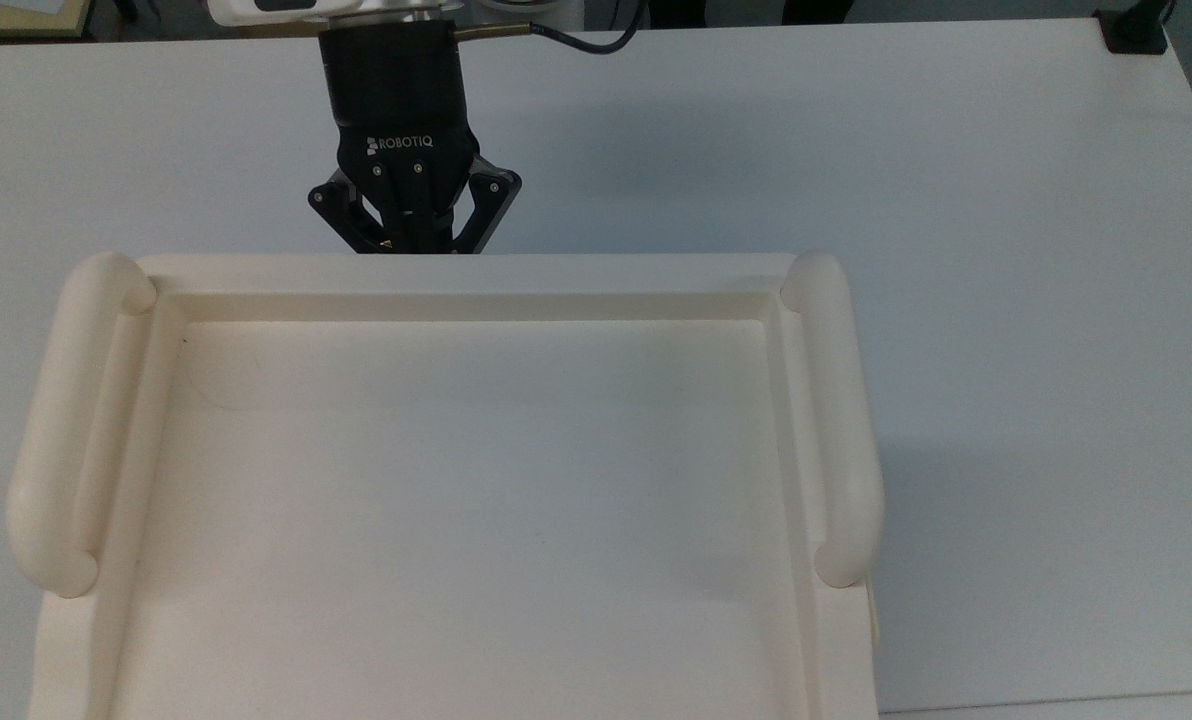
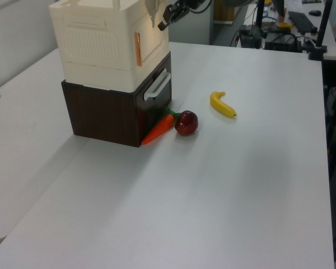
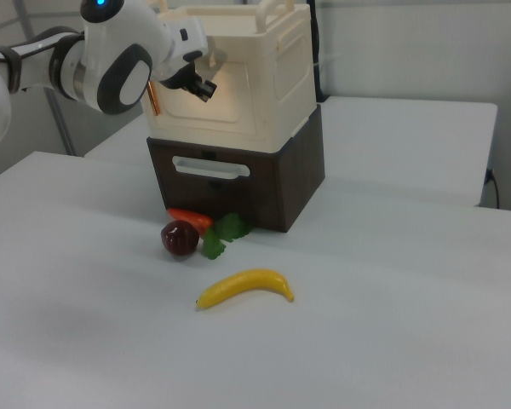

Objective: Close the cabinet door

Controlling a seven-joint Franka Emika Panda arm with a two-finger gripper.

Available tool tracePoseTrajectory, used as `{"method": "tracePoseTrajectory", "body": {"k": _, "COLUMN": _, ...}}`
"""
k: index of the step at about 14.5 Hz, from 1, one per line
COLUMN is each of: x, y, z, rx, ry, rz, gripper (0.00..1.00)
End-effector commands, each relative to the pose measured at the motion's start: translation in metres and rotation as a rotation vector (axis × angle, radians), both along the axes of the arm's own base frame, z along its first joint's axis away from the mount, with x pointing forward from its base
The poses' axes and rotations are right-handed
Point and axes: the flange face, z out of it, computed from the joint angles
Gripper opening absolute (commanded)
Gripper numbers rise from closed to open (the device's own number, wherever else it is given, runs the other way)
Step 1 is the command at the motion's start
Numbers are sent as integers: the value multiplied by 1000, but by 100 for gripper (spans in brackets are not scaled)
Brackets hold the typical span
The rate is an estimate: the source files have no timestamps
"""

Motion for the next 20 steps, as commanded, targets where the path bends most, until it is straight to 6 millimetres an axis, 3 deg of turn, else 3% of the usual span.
{"method": "tracePoseTrajectory", "body": {"k": 1, "x": -34, "y": 1, "z": -2, "rx": -5, "ry": 88, "rz": 29, "gripper": 0}}
{"method": "tracePoseTrajectory", "body": {"k": 8, "x": -100, "y": 0, "z": -2, "rx": -193, "ry": 592, "rz": 154, "gripper": 0}}
{"method": "tracePoseTrajectory", "body": {"k": 12, "x": -134, "y": 1, "z": 9, "rx": -274, "ry": 742, "rz": 201, "gripper": 0}}
{"method": "tracePoseTrajectory", "body": {"k": 15, "x": -144, "y": 8, "z": 9, "rx": -379, "ry": 798, "rz": 209, "gripper": 0}}
{"method": "tracePoseTrajectory", "body": {"k": 18, "x": -143, "y": 8, "z": 9, "rx": -379, "ry": 795, "rz": 202, "gripper": 3}}
{"method": "tracePoseTrajectory", "body": {"k": 20, "x": -143, "y": 5, "z": 8, "rx": -361, "ry": 798, "rz": 196, "gripper": 84}}
